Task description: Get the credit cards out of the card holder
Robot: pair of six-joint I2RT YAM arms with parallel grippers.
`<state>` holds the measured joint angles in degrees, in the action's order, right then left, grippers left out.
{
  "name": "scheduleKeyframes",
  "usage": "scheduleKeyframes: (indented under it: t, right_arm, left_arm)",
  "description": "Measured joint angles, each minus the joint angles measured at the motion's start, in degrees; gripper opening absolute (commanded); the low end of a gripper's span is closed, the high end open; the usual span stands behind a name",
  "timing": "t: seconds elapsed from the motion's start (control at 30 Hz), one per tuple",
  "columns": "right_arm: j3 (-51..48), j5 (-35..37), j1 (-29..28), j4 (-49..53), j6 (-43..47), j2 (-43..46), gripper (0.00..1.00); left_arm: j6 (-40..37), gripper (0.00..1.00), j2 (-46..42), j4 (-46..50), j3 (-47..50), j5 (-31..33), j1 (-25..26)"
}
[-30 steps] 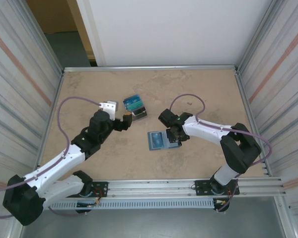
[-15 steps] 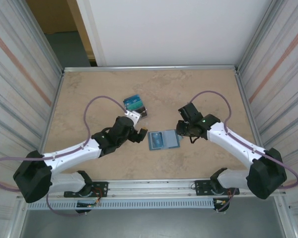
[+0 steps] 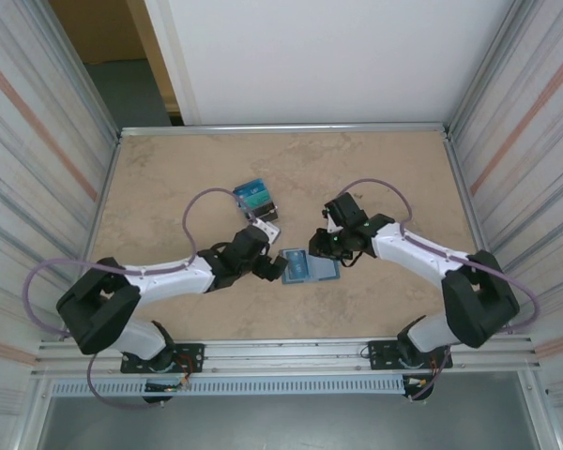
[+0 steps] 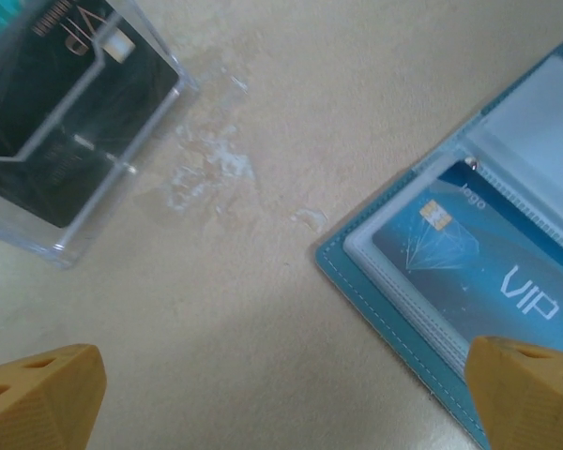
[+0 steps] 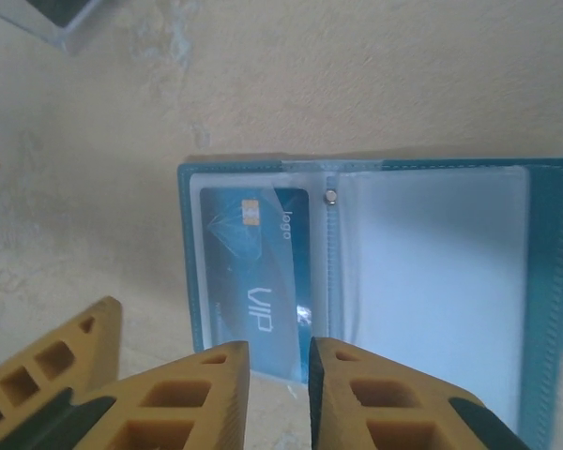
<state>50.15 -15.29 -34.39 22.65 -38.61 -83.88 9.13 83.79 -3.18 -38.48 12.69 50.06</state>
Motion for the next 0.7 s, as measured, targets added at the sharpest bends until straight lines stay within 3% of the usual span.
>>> scheduleKeyframes:
  t: [0.33,0.7]
  right_arm:
    - [-0.5,-4.2,1.0,-4.7,0.2,-6.5,0.19]
    - [-2.1,-4.3,1.0,-5.5,0.2,-8.4,0.19]
  left_arm:
    - [-2.5,0.99,9.0,0.1,-3.7,3.9,3.7]
    - [-2.5,0.99,9.2,2.8,-5.0,7.5,4.1]
